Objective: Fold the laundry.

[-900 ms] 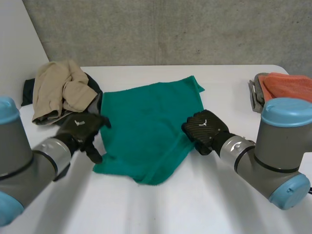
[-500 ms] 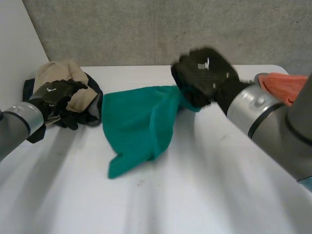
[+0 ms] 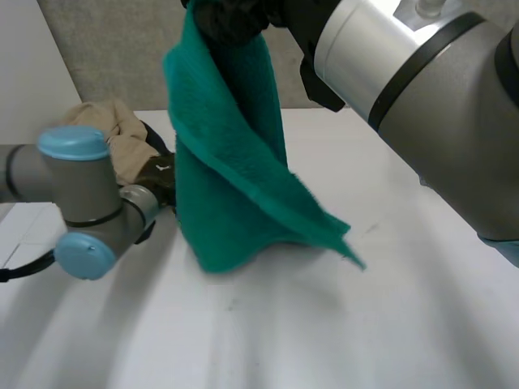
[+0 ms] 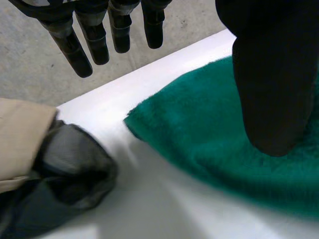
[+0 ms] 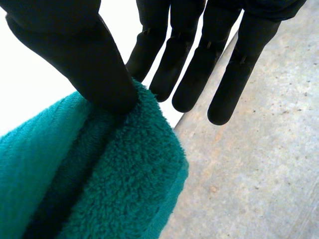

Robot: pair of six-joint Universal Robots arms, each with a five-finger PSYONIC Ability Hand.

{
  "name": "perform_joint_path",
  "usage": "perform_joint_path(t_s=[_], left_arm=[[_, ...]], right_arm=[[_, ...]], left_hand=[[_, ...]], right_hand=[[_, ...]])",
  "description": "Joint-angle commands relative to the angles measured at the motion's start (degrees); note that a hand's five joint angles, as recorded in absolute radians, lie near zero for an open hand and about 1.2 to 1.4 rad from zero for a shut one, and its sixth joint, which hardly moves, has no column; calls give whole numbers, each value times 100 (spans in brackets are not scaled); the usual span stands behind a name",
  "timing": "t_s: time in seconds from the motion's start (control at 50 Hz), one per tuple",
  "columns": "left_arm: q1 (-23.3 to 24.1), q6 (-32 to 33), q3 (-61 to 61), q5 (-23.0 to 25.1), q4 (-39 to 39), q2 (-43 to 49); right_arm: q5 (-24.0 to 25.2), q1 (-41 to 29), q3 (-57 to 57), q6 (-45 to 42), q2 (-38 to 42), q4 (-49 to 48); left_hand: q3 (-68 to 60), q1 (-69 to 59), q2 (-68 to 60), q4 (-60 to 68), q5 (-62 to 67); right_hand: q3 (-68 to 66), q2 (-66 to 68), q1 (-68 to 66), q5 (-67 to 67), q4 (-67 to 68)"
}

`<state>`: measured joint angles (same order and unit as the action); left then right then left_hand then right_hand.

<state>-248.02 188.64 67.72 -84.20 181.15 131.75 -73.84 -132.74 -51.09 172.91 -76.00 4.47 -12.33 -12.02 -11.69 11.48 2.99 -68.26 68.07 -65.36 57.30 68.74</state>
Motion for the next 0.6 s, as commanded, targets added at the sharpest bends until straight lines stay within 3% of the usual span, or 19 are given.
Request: perform_joint_path(t_s=[0.02, 0.06, 0.14, 0.16, 0.24, 0.28, 0.48, 0.6], left_arm=[[456, -275, -66, 17, -870, -26], [500, -231, -49, 158, -1090, -79], [421, -30, -31, 177, -1424, -403], [299, 23, 21, -67, -1416, -622], [131, 129, 293, -797, -1372, -1385], [122, 155, 434, -896, -1381, -1764], [131, 603, 1629, -361, -1442, -4567], [166, 762, 1850, -299, -1425, -4764]], right_arm=[[-262, 265, 178, 111, 6, -42], [-297, 362, 178, 128, -3, -51], [-350, 582, 100, 94, -29, -69], [-350, 670, 56, 67, -47, -78], [-359, 1029, -111, 32, -91, -86], [-333, 1214, -208, 32, -108, -86], [-113, 2295, -779, 251, -56, -288], [-87, 2595, -710, 392, 480, -500]], left_hand=[[233, 202, 169, -148, -299], [233, 202, 169, -148, -299], [-6485, -6516, -6549, 6570, 6418], [-6764, -6796, -6828, 6850, 6698], [-6767, -6798, -6831, 6852, 6701], [-6767, -6798, -6831, 6852, 6701], [-6767, -6798, -6831, 6852, 6701], [-6767, -6798, -6831, 6852, 6701]], right_hand=[[-1174, 1193, -1464, 1270, 1126], [-1174, 1193, -1464, 1270, 1126], [-1174, 1193, -1464, 1270, 1126], [-1174, 1193, -1464, 1270, 1126], [-1174, 1193, -1464, 1270, 1126], [-1174, 1193, -1464, 1270, 1126], [-1174, 1193, -1464, 1270, 1126], [-1174, 1193, -1464, 1270, 1126]])
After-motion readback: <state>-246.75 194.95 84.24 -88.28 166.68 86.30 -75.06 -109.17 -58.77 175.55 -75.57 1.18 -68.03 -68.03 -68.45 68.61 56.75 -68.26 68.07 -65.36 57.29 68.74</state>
